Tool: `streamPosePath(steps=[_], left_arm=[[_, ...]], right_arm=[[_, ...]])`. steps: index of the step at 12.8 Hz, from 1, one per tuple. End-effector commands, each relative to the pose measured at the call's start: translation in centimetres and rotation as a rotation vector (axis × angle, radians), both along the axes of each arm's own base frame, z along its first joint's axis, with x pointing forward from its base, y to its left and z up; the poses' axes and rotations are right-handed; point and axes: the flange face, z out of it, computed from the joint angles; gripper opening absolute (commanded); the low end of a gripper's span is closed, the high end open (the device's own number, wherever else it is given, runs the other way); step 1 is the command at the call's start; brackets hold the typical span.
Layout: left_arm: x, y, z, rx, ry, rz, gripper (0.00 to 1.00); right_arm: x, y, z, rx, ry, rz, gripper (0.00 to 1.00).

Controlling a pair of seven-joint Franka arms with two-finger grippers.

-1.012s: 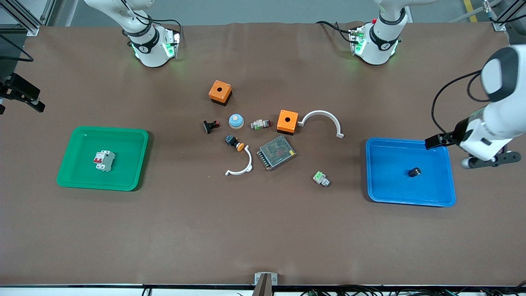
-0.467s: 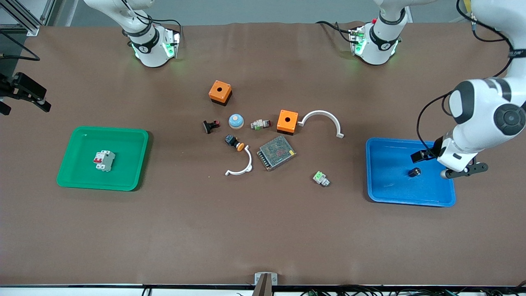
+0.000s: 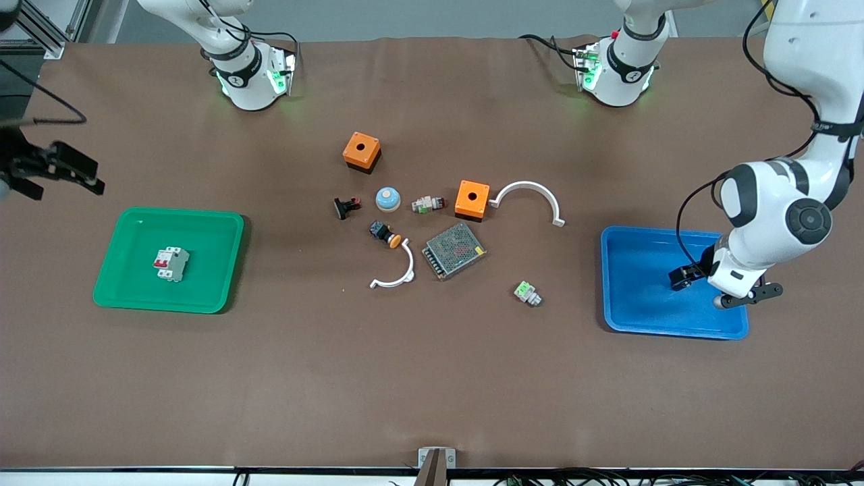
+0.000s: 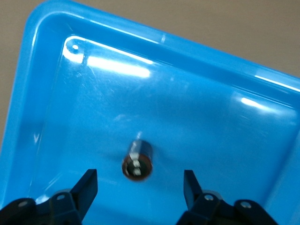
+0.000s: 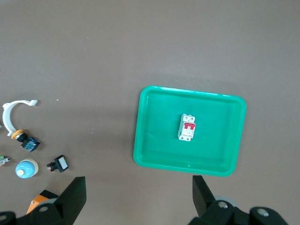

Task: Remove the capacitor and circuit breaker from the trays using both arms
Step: 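Reach the left gripper down into the blue tray toward the black capacitor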

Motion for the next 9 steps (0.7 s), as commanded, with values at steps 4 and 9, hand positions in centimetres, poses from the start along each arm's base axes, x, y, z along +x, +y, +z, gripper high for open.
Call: streamPosePath(steps=[4, 9], left_arm=[[0.5, 0.8, -1.6, 0.011, -0.014, 0.005, 0.7], [0.3, 0.7, -2.4, 0.008, 0.002, 0.001, 0.5]], right_arm=[[2.4, -4.0, -4.2, -0.01, 0.045, -0.07, 1.0], [2.4, -7.5, -13.4, -0.056, 0.122, -0.111, 1.0]])
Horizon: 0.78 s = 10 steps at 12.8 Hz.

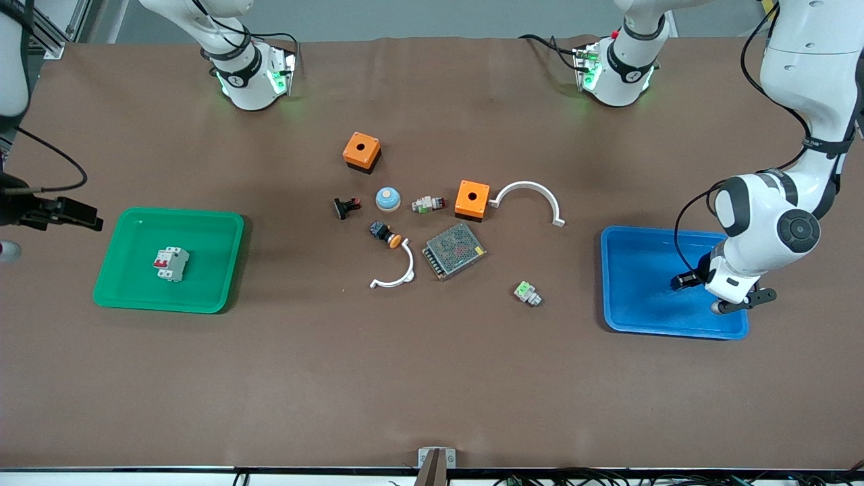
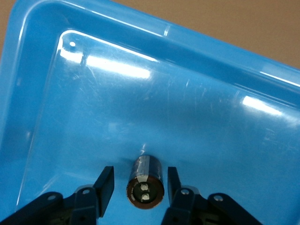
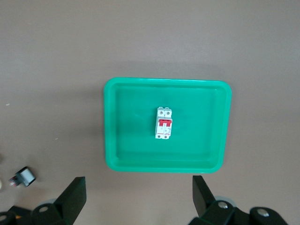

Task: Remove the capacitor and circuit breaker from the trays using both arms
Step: 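Grasp the capacitor with the left gripper while the right gripper reaches the breaker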

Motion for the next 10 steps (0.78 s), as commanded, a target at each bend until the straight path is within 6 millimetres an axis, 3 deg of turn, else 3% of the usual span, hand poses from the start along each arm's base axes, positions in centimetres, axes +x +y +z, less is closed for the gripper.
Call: streamPosePath(steps=[1, 3, 4, 5, 7, 9, 10], left_arm=[[0.1, 0.0, -0.1, 0.012, 0.004, -0.007, 0.45], [0.1, 0.3, -0.1, 0.012, 0.006, -0.005, 0.35], [0.1, 0.3, -0.2, 0.012, 0.008, -0.01, 0.29], [0.0, 0.3, -0.4, 0.012, 0.011, -0.017, 0.23], [0.1, 0.3, -0.2, 0.012, 0.008, -0.02, 0.04], [0.9, -0.4, 1.8, 0.015, -0.005, -0.031, 0.0], [1.4, -1.1, 3.7, 0.015, -0.002, -0.035, 0.0]], right_arm=[[-1.5, -2.0, -6.6, -0.011, 0.028, -0.022, 1.0], [-3.4, -3.0, -12.1, 0.0, 0.018, 0.034, 1.0], [-4.6, -4.4, -14.2, 0.011, 0.022, 0.076, 1.0], [-5.4, -5.6, -15.5, 0.023, 0.029, 0.072, 1.0], [-5.8, -6.0, -17.7, 0.025, -0.005, 0.056, 1.0], [-6.0, -6.5, -19.9, 0.05, -0.017, 0.02, 1.0], [-5.9, -7.0, -21.1, 0.069, -0.014, -0.006, 1.0]])
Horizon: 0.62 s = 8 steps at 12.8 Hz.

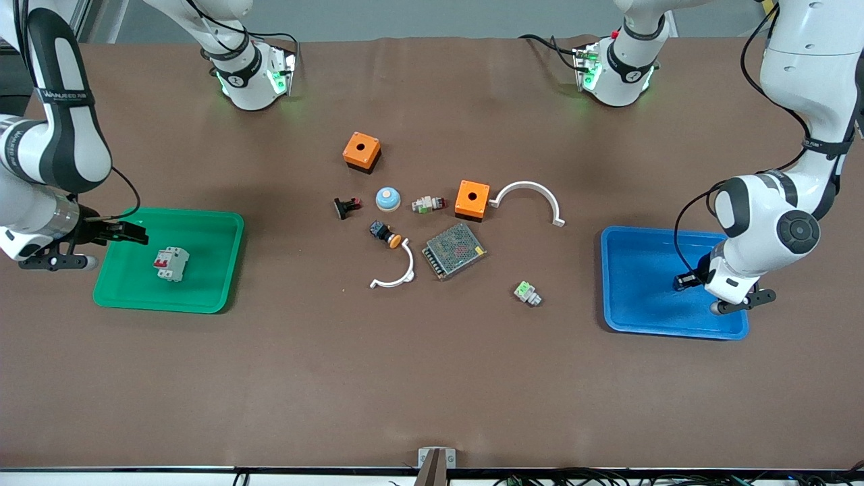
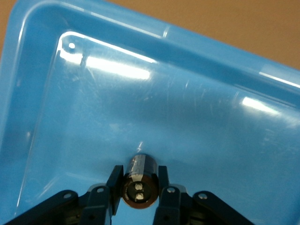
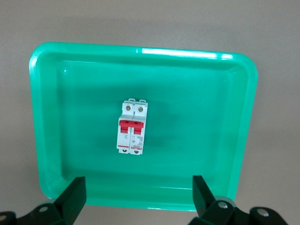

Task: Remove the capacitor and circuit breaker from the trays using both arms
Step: 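Grasp the capacitor with the left gripper while the right gripper reaches the breaker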

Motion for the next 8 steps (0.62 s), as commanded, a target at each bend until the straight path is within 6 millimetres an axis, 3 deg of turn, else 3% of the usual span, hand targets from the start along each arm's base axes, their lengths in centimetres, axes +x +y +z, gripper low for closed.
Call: streamPosePath(steps=[1, 4, 8], left_arm=[[1.0, -2.0, 4.9, 0.01, 0.019, -0.035, 0.0], [0.5, -8.5, 9.3, -0.017, 0.053, -0.076, 0.0], [-1.9, -18.9, 9.9, -0.058, 0.088, -0.094, 0.0]], right_arm=[[-0.2, -0.7, -2.6, 0.044, -0.021, -0.046, 1.0], [0.3, -0.8, -5.1, 0.054, -0.029, -0.066, 1.0], [1.1, -0.5, -9.2, 0.039, -0.05, -0.062, 1.0]])
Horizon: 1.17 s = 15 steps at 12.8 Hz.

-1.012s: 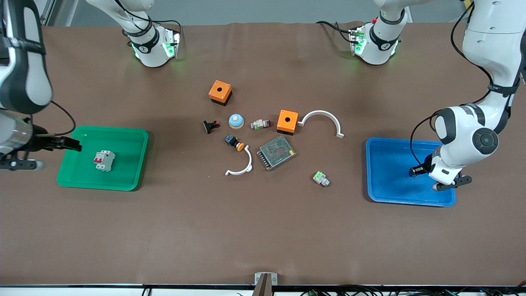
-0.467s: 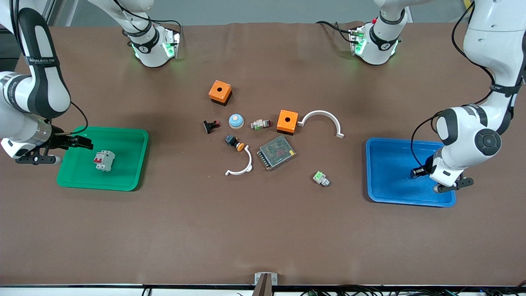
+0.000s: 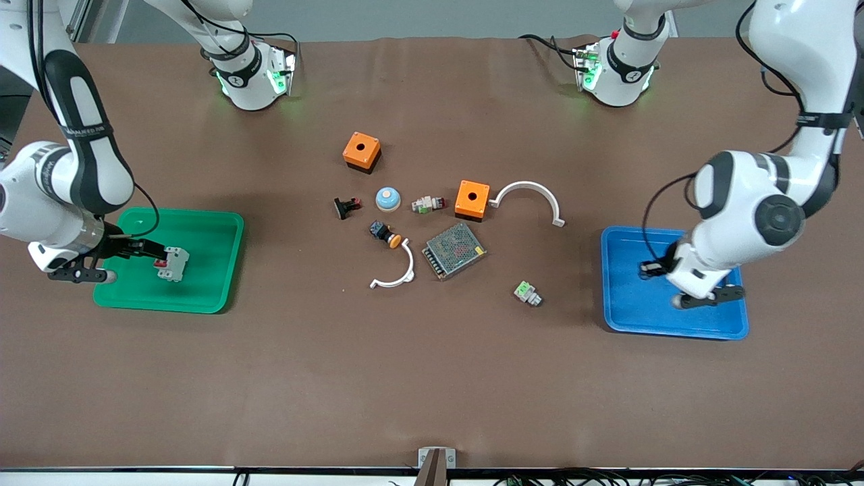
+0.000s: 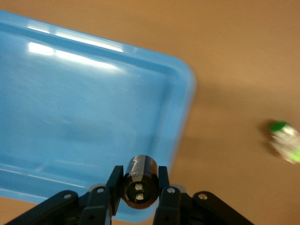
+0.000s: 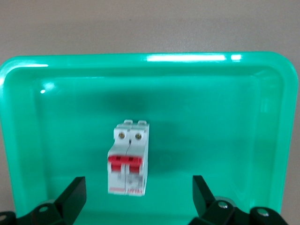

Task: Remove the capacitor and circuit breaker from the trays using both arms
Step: 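Carry the capacitor to the metal box while the right gripper grasps the breaker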

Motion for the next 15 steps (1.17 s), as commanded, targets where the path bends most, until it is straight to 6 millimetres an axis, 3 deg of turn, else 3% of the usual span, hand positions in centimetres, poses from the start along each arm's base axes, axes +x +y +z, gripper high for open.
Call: streamPosePath(steps=[1, 3, 7, 11, 15], left_arm=[[-2.2, -5.1, -0.9, -0.009, 0.024, 0.02, 0.0], [-3.5, -9.9, -1.6, -0.029, 0.023, 0.076, 0.0], [-7.1, -18.4, -5.0, -0.022, 0.063, 0.185, 0.0], [-8.9, -21.7, -8.6, -0.034, 0.097, 0.202, 0.0], [-9.7, -23.7, -10.9, -0.056, 0.108, 0.224, 0.0]], right_arm=[[0.0, -0.1, -1.7, 0.011, -0.006, -0.006, 1.0], [0.0, 0.3, -2.5, 0.016, 0.006, -0.002, 1.0], [-0.1, 0.9, -3.9, 0.024, 0.031, 0.005, 0.99], [0.4, 1.2, -3.6, 0.023, 0.024, 0.01, 0.79], [0.3, 1.2, -3.6, 0.029, 0.03, 0.005, 0.6]])
